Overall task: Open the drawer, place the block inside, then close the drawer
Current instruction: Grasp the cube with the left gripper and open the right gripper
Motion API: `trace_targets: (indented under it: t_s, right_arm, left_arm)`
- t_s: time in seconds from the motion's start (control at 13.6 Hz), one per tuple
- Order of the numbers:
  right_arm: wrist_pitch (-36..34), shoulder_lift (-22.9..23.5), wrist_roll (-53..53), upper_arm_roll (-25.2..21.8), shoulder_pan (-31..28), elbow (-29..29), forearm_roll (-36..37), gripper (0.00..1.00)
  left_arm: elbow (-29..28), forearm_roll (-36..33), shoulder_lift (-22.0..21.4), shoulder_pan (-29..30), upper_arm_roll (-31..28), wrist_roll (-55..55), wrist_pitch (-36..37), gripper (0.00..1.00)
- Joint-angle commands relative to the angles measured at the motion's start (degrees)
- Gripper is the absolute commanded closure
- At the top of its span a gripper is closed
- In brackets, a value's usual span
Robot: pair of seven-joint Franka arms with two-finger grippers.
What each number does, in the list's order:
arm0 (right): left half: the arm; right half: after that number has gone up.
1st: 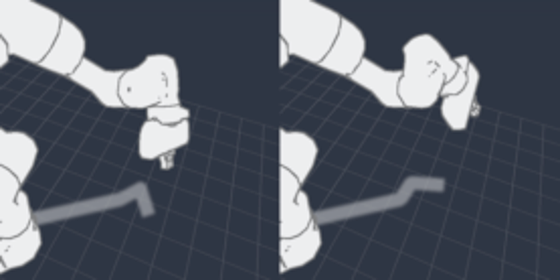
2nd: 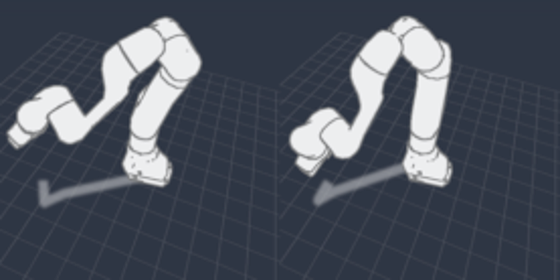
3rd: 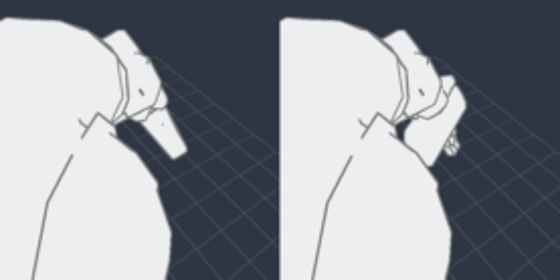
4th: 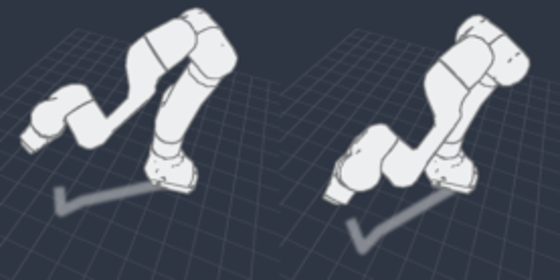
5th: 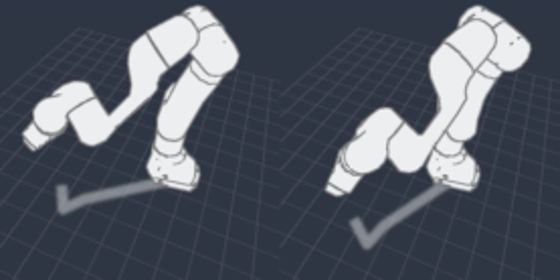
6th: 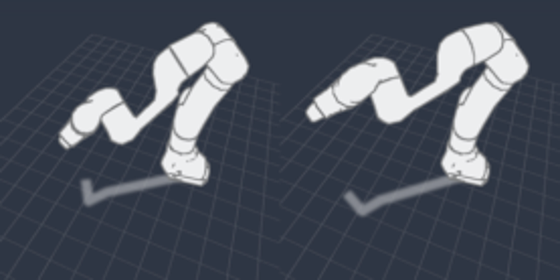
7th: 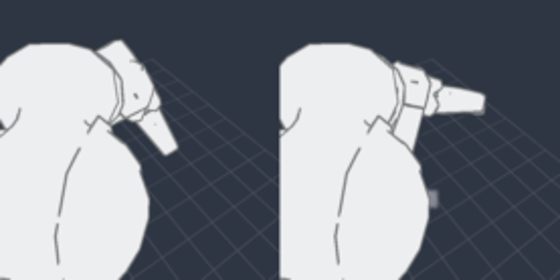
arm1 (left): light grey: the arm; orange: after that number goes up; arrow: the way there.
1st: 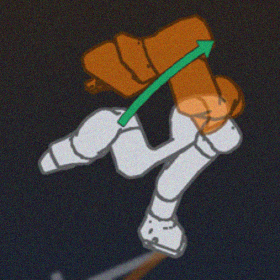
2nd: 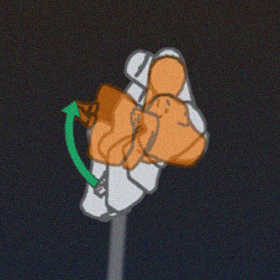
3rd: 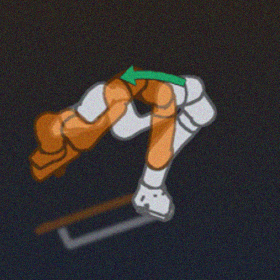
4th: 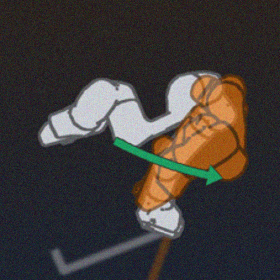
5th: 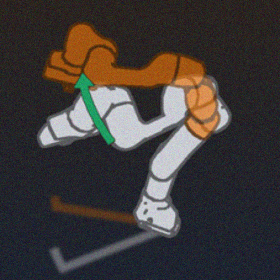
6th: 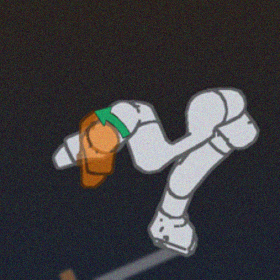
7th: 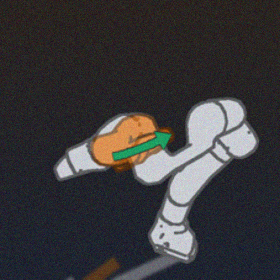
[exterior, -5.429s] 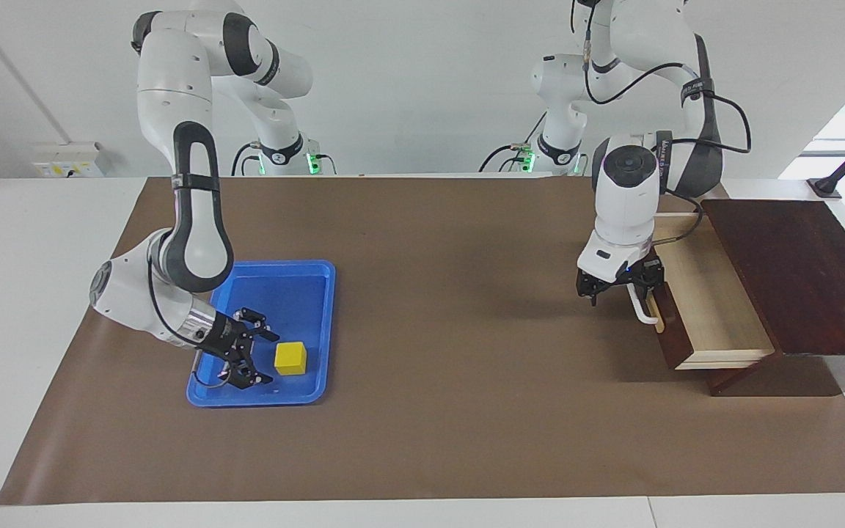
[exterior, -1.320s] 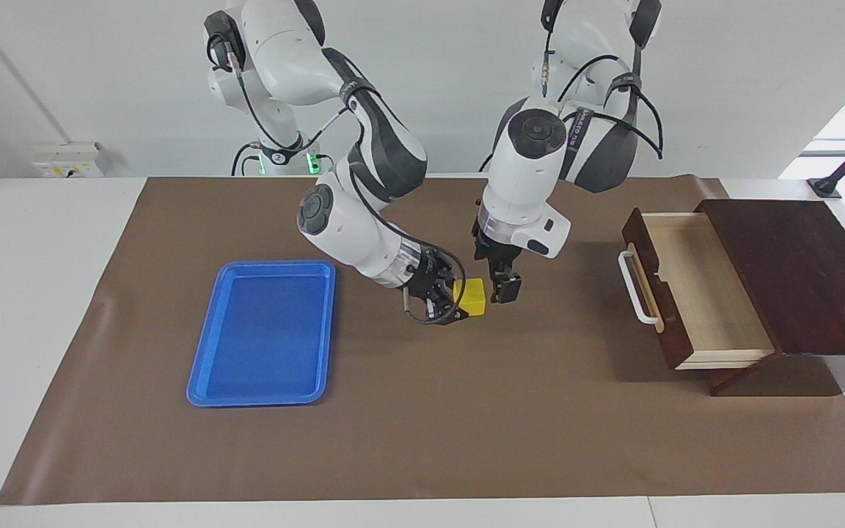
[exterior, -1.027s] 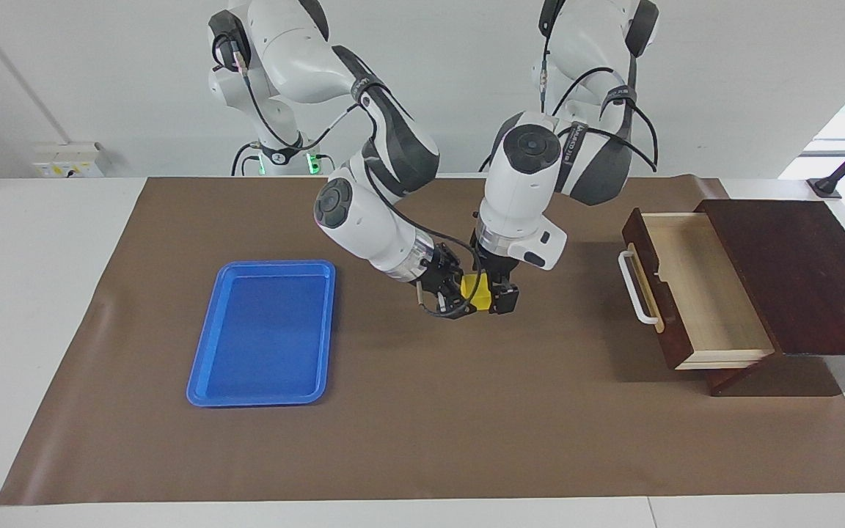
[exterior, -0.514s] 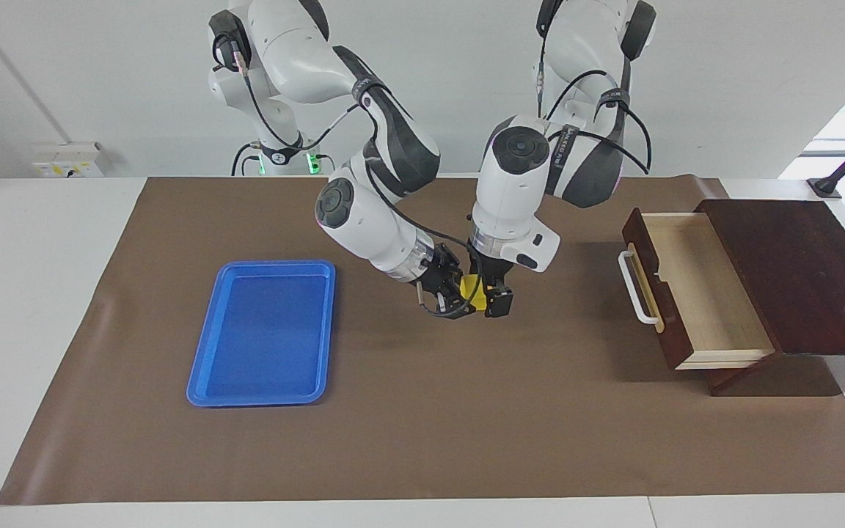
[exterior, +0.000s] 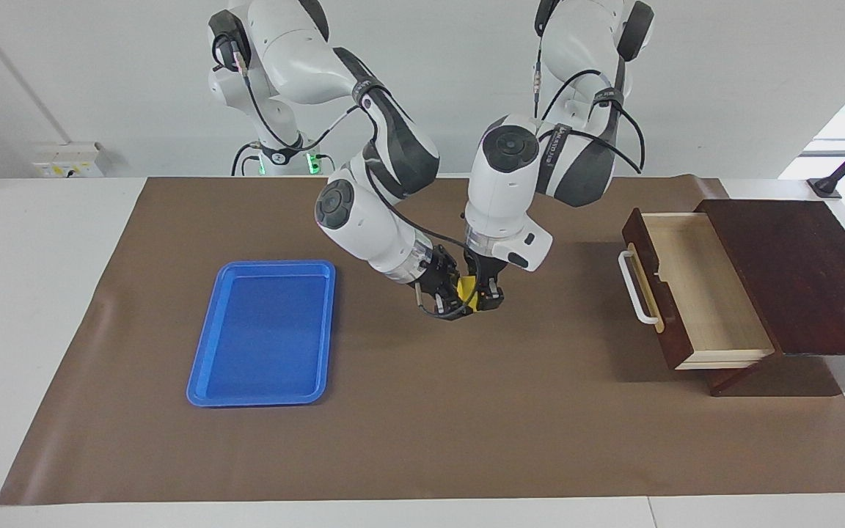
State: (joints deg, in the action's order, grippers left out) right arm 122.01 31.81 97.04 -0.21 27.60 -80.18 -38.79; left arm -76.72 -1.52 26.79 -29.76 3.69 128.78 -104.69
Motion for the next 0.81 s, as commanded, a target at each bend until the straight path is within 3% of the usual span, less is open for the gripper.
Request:
trace_targets:
  t_s: [0.0, 0.51, 0.66, 0.73]
  right_arm:
    - [1.12, -1.49, 1.57, -0.05, 0.27, -1.56, 0.56, 1.00]
    - [0.77, -1.57, 1.57, 0.03, -0.35, -1.47, 0.47, 1.00]
    - [0.42, -1.66, 1.57, -0.05, -0.70, -1.39, 0.29, 0.61]
    - [0.33, -2.01, 1.57, -0.05, -0.87, -1.39, 0.21, 0.48]
  left_arm:
    - [0.52, -0.50, 0.54, -1.09, -0.79, 0.77, -0.25, 1.00]
    - [0.52, -0.50, 0.54, -1.00, -0.79, 0.60, -0.34, 1.00]
    - [0.52, -0.50, 0.54, -1.09, -0.79, 0.60, -0.43, 1.00]
    - [0.52, -0.50, 0.54, -1.00, -0.79, 0.60, -0.34, 1.00]
